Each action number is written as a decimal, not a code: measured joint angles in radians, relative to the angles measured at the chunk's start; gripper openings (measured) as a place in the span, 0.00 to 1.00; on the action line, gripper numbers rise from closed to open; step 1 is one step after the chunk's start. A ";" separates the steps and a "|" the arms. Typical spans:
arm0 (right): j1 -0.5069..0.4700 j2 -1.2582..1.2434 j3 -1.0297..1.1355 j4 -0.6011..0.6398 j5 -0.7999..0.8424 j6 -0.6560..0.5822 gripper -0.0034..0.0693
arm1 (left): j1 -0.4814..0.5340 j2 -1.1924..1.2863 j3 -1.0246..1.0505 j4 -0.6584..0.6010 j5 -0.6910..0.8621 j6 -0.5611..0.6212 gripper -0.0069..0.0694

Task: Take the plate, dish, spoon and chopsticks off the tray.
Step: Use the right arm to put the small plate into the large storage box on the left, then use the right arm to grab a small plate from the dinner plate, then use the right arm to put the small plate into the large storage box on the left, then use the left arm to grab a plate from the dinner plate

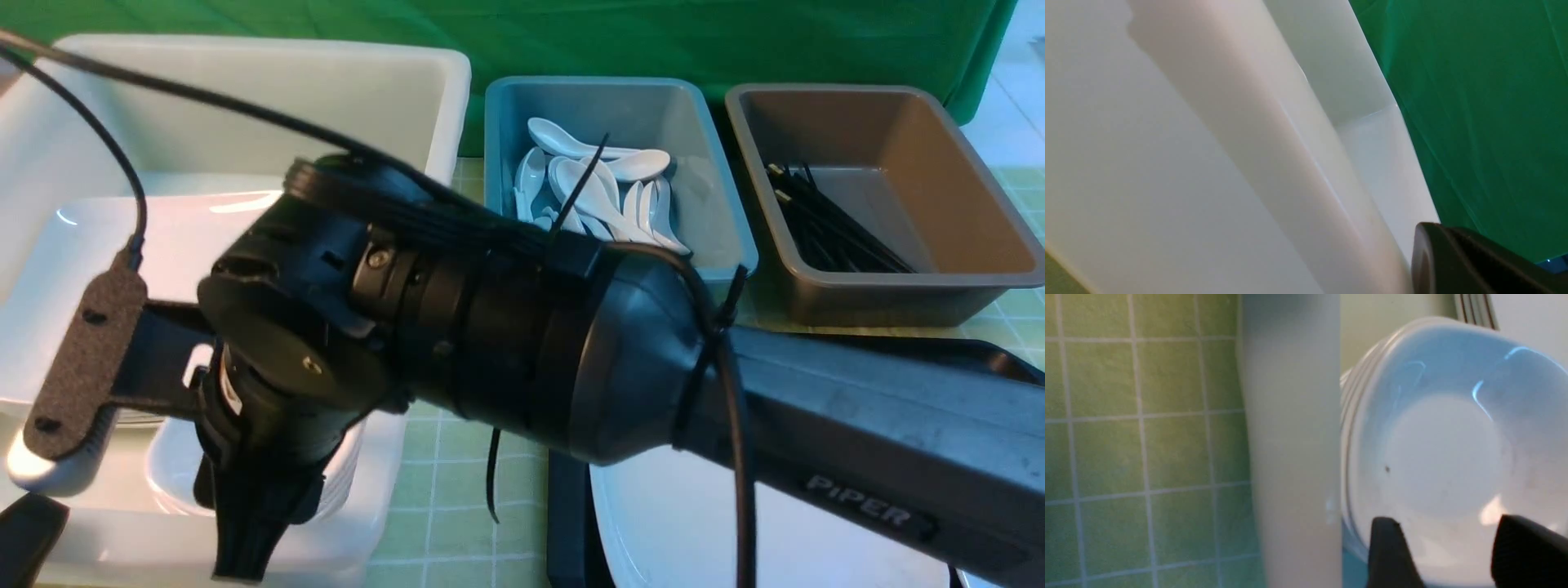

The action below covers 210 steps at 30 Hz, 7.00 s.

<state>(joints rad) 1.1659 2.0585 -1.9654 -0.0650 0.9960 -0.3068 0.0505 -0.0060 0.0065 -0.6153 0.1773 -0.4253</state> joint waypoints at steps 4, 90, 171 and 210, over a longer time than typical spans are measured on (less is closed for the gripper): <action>0.000 -0.037 -0.078 -0.020 0.088 0.000 0.58 | 0.000 0.000 0.000 0.000 0.000 0.000 0.11; -0.124 -0.272 0.219 0.181 -0.105 0.088 0.08 | 0.000 0.000 0.000 0.004 -0.024 0.003 0.21; -0.060 -1.381 0.724 -0.318 0.227 0.418 0.07 | -0.096 1.031 -0.848 -0.195 1.006 0.558 0.07; -0.060 -1.521 0.853 -0.347 0.218 0.395 0.13 | -0.969 1.835 -1.006 -0.064 0.133 -0.088 0.61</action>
<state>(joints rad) 1.1063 0.5378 -1.1121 -0.4115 1.2135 0.0883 -0.9180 1.8288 -0.9992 -0.6790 0.3108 -0.5131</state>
